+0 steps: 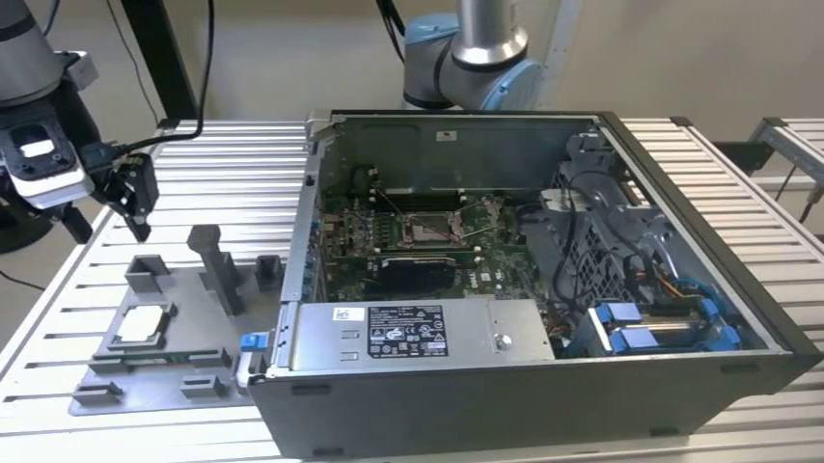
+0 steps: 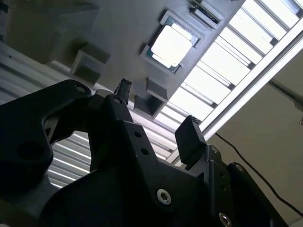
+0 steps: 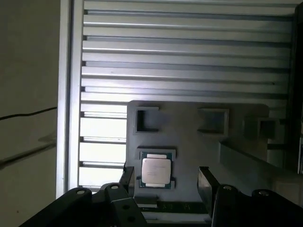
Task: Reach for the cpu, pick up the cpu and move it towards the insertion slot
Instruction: 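Pick up the cpu and move it towards the insertion slot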
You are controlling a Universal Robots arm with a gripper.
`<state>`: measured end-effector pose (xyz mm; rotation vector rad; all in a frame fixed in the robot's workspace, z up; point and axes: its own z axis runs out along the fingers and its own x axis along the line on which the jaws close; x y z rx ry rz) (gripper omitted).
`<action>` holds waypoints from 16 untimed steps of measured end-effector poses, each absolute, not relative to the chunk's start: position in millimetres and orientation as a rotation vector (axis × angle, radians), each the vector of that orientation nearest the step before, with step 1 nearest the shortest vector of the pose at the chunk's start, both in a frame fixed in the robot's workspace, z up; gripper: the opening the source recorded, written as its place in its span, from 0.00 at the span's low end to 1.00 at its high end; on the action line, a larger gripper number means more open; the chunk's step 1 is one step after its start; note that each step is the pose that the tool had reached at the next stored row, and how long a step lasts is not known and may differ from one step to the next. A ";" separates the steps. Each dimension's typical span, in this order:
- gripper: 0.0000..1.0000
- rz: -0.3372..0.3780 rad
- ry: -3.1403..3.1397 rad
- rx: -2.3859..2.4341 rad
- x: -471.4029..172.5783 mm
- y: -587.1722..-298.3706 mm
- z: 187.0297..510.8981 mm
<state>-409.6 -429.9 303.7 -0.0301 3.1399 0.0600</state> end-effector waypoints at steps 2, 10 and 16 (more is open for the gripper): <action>1.00 0.060 3.140 -0.030 -409.8 -430.1 301.4; 1.00 0.060 3.140 -0.030 -409.8 -430.5 292.6; 1.00 0.061 3.140 -0.030 -410.0 -430.6 290.0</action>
